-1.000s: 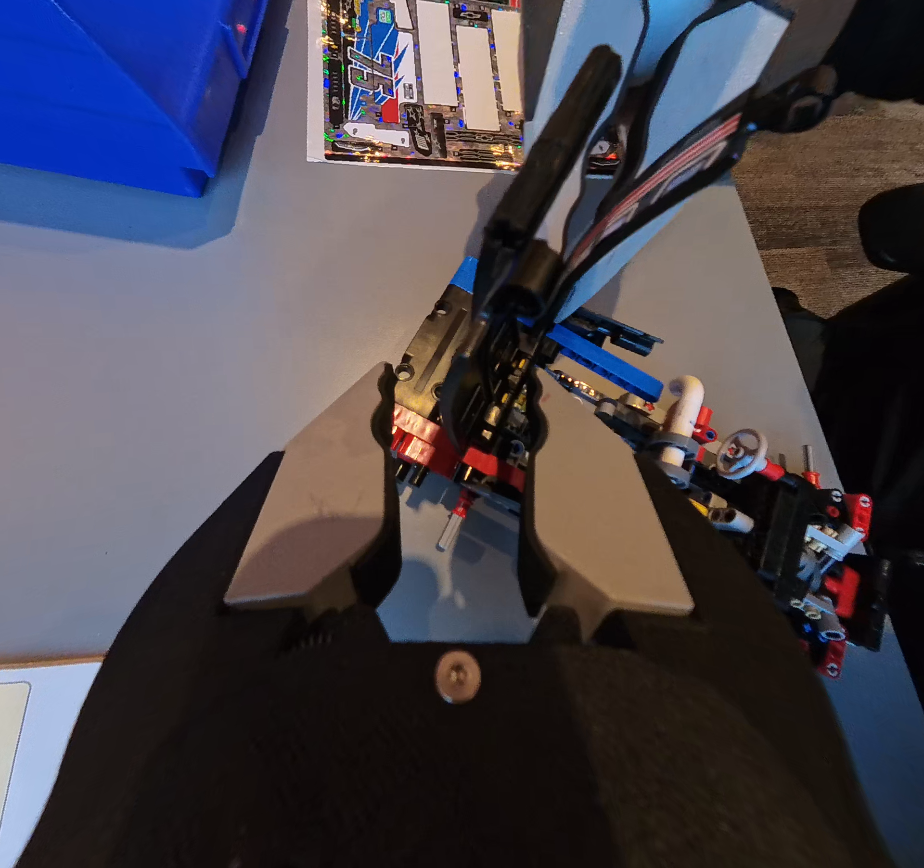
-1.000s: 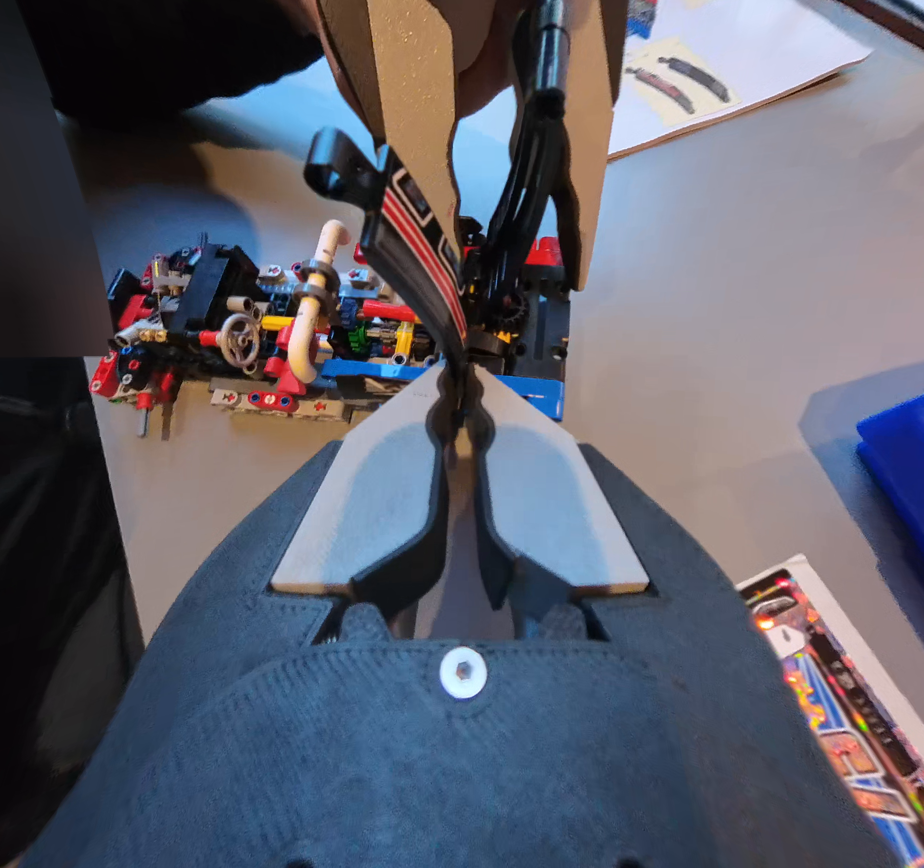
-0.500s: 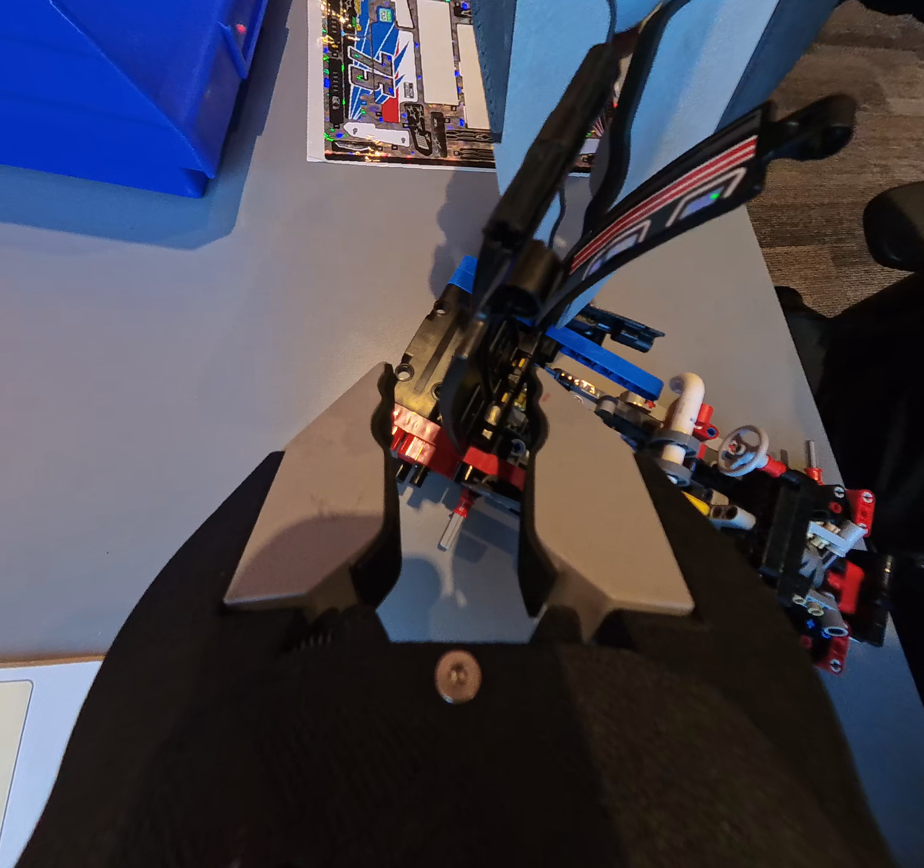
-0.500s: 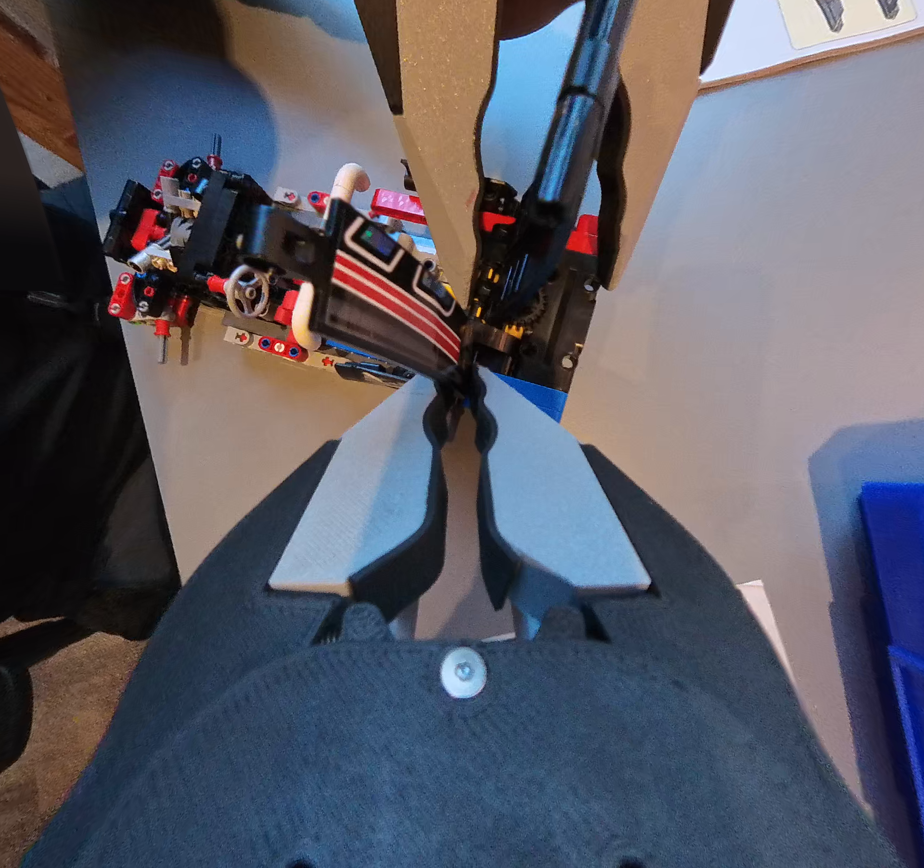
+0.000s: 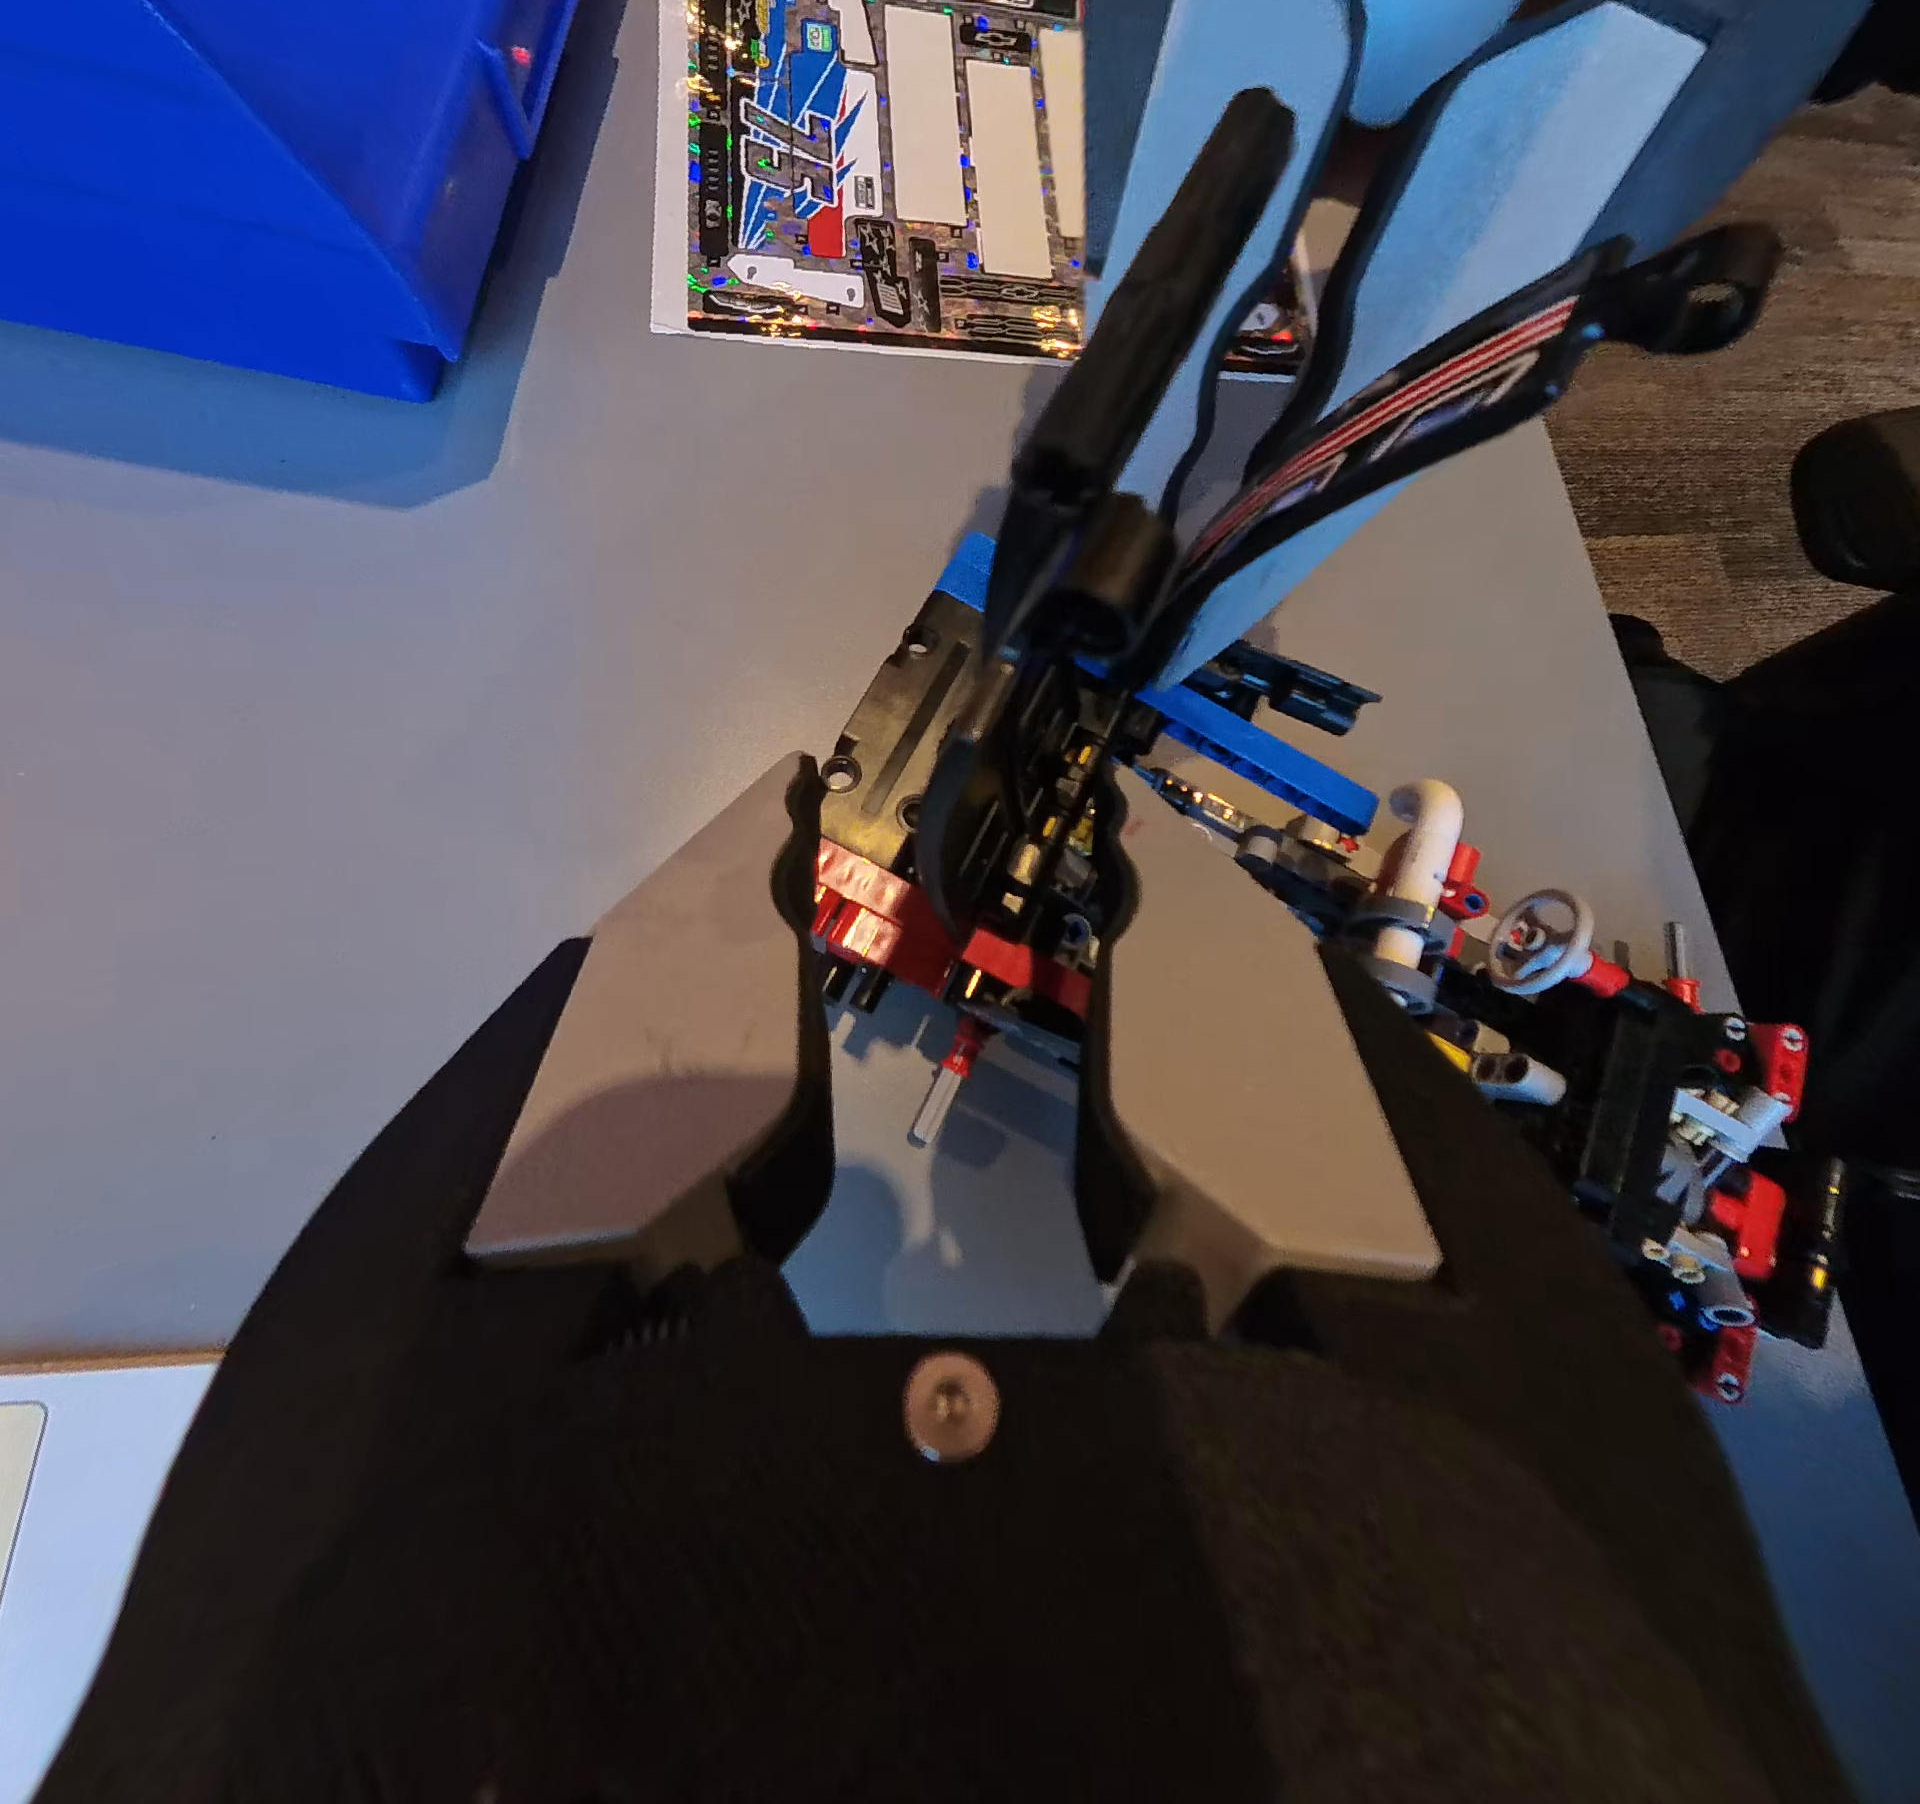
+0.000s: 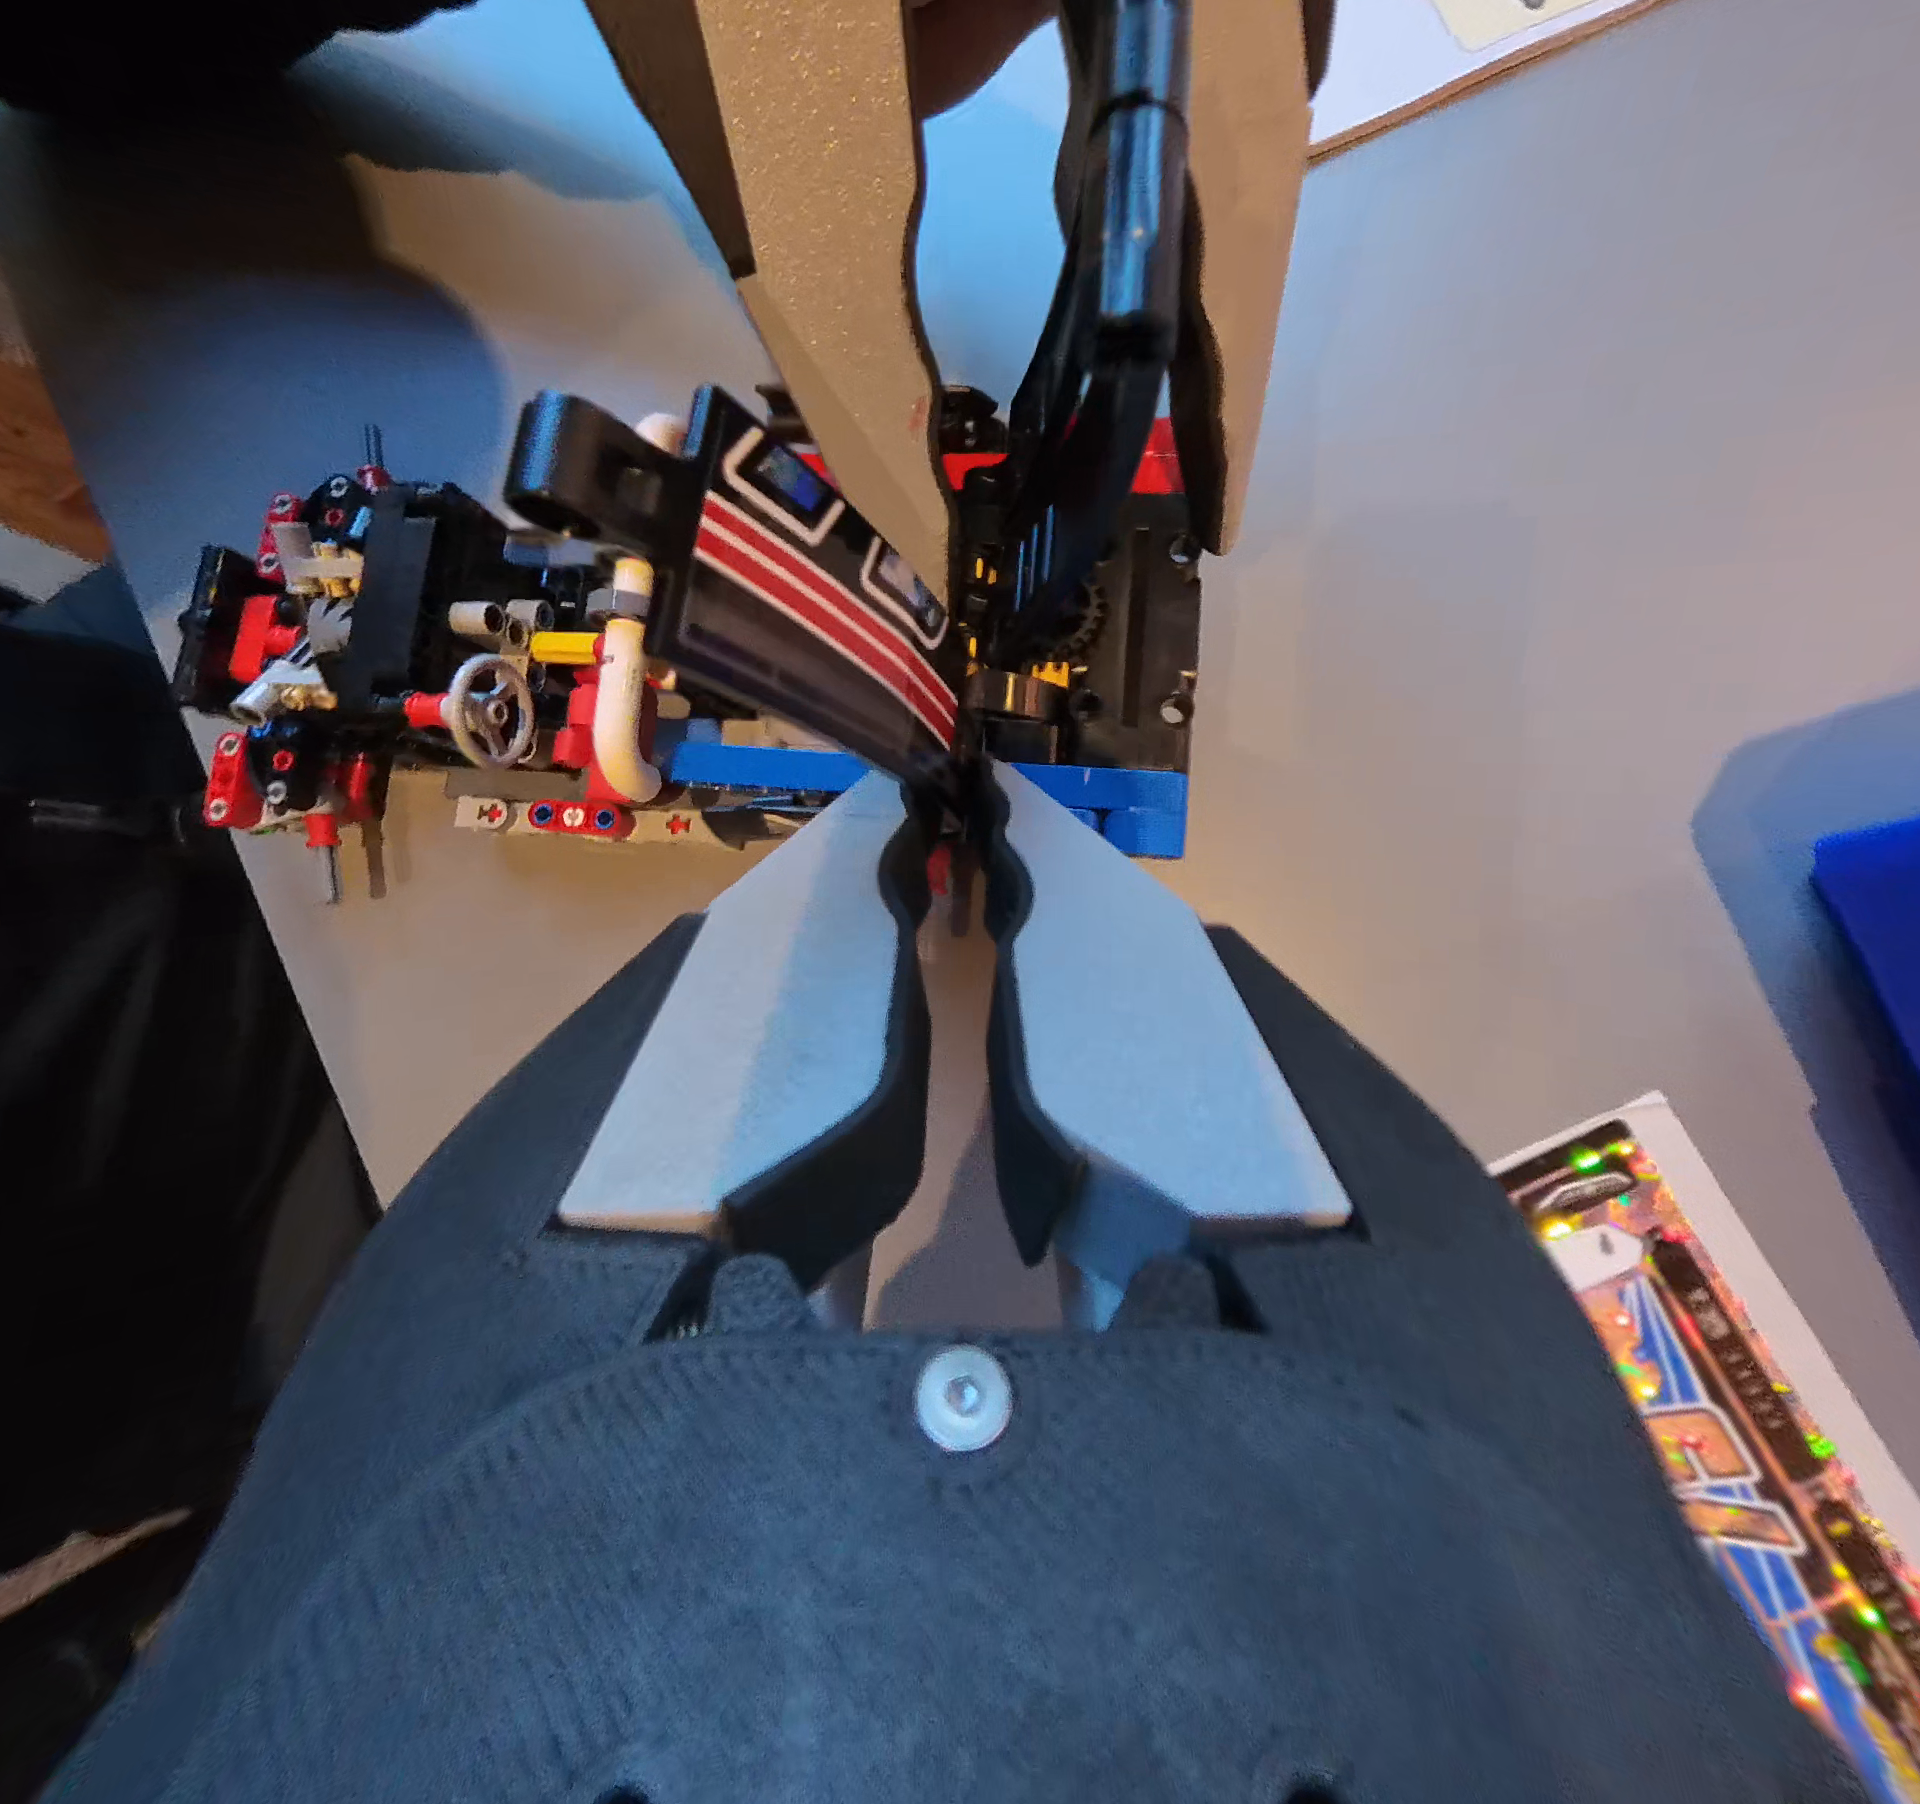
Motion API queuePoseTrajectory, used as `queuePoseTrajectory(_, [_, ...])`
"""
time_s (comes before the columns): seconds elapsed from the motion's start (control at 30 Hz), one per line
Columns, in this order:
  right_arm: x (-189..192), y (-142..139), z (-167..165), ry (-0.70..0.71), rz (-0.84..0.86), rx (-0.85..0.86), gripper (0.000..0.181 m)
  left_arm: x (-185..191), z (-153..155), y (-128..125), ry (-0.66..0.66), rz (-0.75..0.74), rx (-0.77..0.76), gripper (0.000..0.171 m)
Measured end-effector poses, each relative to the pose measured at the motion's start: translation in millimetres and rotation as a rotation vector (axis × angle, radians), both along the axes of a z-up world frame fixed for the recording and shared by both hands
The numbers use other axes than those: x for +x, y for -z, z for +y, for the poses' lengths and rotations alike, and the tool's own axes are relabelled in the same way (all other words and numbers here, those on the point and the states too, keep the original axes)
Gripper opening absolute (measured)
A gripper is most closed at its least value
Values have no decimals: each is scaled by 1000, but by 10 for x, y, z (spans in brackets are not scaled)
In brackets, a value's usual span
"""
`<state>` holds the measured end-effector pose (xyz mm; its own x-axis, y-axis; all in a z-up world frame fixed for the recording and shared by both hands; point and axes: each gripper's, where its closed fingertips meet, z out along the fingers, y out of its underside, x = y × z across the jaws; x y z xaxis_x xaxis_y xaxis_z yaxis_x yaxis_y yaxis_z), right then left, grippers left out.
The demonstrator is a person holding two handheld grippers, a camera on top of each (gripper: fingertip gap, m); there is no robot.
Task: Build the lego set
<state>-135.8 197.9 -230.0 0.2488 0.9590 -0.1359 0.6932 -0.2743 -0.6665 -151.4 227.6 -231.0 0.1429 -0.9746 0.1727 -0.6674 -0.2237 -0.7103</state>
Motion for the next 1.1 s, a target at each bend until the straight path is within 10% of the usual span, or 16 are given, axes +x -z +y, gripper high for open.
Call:
queuePoseTrajectory(0.77, [22, 5, 13, -164, -63, -9, 2, 4, 3, 1, -25, -6, 8, 50])
queuePoseTrajectory(1.1, [122, -112, 112, 25, 152, -25, 2, -31, -55, -45, 10, 9, -16, 64])
